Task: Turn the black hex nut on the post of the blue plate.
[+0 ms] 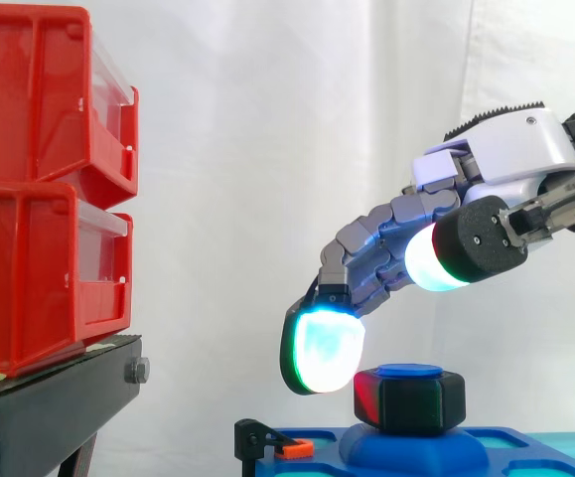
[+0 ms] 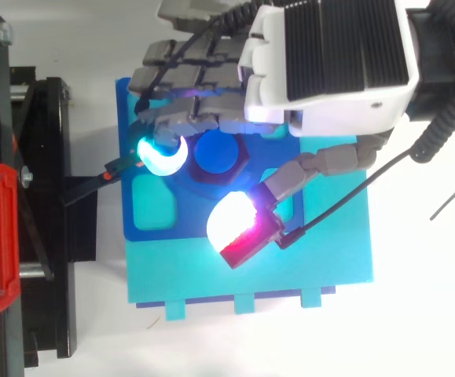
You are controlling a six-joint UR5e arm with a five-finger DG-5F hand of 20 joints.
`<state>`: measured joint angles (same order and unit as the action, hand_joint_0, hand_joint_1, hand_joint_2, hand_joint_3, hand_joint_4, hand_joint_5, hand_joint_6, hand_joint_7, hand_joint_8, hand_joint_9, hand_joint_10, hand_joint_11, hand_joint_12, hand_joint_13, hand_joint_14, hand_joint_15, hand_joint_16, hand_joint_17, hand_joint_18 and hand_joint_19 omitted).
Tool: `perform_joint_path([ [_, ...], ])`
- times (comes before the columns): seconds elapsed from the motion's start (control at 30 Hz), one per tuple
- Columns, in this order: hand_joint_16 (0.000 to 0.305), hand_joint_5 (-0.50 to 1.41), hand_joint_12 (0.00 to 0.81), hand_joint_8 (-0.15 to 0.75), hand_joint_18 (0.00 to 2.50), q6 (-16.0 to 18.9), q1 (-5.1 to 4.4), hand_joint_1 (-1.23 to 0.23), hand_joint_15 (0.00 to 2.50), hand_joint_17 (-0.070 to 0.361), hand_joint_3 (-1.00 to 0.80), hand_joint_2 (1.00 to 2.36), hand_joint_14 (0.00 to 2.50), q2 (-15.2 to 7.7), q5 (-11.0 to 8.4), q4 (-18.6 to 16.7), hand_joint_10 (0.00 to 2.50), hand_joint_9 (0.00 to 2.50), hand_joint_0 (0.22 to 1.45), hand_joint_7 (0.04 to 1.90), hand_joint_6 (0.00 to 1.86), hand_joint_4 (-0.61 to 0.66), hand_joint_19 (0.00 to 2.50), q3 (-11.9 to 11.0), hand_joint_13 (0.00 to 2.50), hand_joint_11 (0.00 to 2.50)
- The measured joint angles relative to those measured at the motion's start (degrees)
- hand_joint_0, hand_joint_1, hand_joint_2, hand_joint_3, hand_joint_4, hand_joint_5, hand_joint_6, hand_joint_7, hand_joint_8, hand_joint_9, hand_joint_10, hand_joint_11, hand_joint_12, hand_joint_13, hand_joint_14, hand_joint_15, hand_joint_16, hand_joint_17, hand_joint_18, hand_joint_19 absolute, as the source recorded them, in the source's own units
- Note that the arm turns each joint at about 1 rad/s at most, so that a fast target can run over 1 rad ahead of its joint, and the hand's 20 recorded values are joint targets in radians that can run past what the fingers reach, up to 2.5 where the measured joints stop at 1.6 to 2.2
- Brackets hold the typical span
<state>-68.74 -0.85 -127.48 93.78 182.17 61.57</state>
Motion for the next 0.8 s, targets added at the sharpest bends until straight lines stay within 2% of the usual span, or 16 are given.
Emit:
perform_joint_path([
  [0.4, 0.056, -0.20, 0.362, 0.247, 0.00, -0.4, 0.82, -0.34, 0.01, 0.125, -0.50, 1.00, 0.00, 0.0, 0.21, 0.3, 0.00, 0.32, 0.47, 0.87, 0.50, 0.18, 0.01, 0.0, 0.21, 0.02],
  [0.8, 0.056, -0.20, 0.362, 0.247, 0.00, -1.8, 2.02, -0.34, 0.01, 0.125, -0.50, 1.00, 0.00, 0.0, 1.74, 0.3, 0.00, 0.31, 0.47, 0.87, 0.50, 0.18, 0.01, 0.0, 0.21, 0.02],
])
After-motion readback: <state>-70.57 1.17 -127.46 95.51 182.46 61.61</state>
